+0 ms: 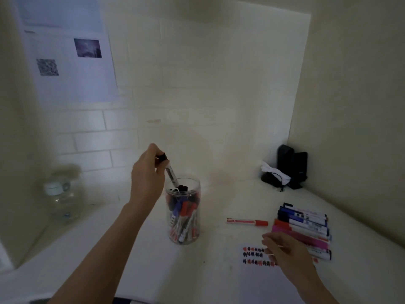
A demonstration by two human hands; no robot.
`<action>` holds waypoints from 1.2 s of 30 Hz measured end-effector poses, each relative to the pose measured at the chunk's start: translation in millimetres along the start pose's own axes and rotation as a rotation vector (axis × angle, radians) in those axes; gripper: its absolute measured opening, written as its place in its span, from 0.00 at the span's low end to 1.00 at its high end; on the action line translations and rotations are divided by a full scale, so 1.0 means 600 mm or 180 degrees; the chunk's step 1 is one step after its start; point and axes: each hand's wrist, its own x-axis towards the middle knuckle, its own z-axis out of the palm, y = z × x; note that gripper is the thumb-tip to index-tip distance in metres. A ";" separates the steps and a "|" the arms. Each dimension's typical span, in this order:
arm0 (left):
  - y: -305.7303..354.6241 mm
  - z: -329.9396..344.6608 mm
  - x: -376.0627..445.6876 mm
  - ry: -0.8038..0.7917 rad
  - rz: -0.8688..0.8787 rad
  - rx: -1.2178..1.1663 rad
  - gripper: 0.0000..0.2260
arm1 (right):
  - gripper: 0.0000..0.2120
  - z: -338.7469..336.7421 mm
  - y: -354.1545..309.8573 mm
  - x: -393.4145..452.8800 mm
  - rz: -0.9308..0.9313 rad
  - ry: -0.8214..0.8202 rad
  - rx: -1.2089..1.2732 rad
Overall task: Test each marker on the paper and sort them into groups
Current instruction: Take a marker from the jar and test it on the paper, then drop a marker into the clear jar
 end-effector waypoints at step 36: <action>-0.024 0.293 -0.296 -0.2037 -0.0158 -0.0039 0.07 | 0.10 0.079 0.007 0.164 -0.1665 -0.0143 -0.3326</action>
